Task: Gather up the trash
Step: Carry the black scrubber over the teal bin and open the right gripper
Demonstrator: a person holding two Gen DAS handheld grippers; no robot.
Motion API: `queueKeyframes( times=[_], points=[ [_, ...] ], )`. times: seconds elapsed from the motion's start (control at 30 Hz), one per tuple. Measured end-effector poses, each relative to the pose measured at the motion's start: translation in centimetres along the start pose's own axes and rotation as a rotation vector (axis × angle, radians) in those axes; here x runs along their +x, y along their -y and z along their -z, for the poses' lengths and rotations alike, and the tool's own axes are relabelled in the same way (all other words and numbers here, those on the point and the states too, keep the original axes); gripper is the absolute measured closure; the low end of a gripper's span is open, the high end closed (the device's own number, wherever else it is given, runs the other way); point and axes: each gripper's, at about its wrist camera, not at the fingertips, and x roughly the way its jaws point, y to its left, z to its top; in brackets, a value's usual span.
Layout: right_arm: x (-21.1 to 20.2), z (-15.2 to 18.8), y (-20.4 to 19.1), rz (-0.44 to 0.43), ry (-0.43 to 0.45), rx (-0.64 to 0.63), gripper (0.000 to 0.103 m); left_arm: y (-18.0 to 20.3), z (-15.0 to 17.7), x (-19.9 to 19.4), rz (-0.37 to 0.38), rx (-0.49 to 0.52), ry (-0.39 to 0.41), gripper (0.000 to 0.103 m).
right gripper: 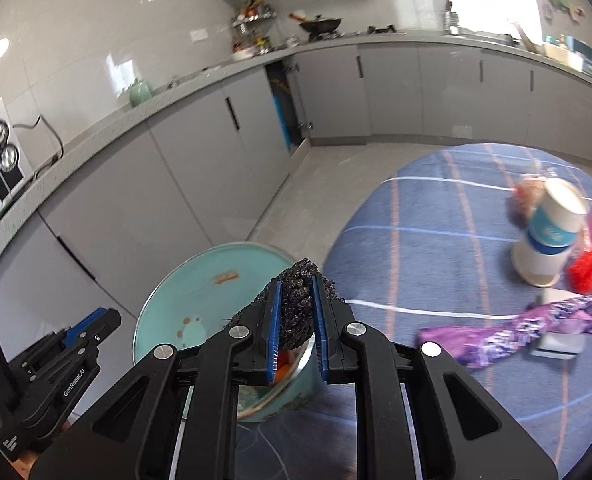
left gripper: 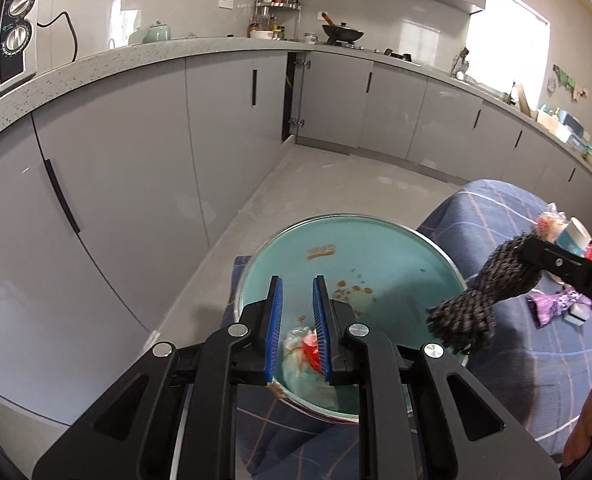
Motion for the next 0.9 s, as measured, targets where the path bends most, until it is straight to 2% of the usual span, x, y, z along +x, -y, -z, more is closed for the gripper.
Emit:
queueKeyframes(
  times=[0.13,0.2,0.27,0.3,0.5,0.53,0.57,0.63,0.7,0.77,0.83,0.9],
  points=[
    [2.1,0.3,-1.4,-0.022,-0.037,-0.023,0.086,-0.5,0.0,0.7,-0.011,-0.009,-0.019,0.087],
    [3.1,0.5,-1.8,-0.045,-0.059,-0.022,0.083,-0.6,0.1,1.1,-0.014,-0.010,-0.029,0.087],
    [3.8,0.7,-2.1,-0.069,-0.079,-0.005,0.068,-0.7,0.1,1.3,-0.016,-0.010,-0.035,0.087],
    [4.1,0.8,-2.1,-0.081,-0.084,0.014,0.054,-0.8,0.1,1.4,-0.018,-0.012,-0.037,0.087],
    [3.5,0.7,-1.6,-0.076,-0.059,0.036,0.050,-0.7,0.4,2.0,-0.030,-0.015,-0.049,0.084],
    [3.1,0.6,-1.4,-0.073,-0.045,0.041,0.045,-0.7,0.4,2.1,-0.033,-0.016,-0.051,0.073],
    [2.8,0.5,-1.2,-0.069,-0.034,0.044,0.042,-0.6,0.5,2.1,-0.040,-0.019,-0.050,0.058],
    [2.2,0.5,-0.8,-0.061,-0.006,0.048,0.033,-0.6,0.5,1.8,-0.063,-0.021,-0.037,0.045],
    [1.6,0.5,-0.8,-0.055,0.023,0.048,0.028,-0.3,0.4,1.5,-0.079,-0.014,-0.025,0.038],
    [1.2,0.6,-0.6,-0.052,0.034,0.048,0.026,-0.4,0.3,1.3,-0.094,-0.023,-0.017,0.024],
    [1.1,0.7,-0.4,-0.051,0.032,0.050,0.019,-0.4,0.2,1.0,-0.088,-0.035,-0.009,0.023],
    [0.8,1.0,-0.3,-0.054,0.038,0.056,0.018,-0.3,0.1,0.8,-0.087,-0.033,-0.006,0.019]
  ],
)
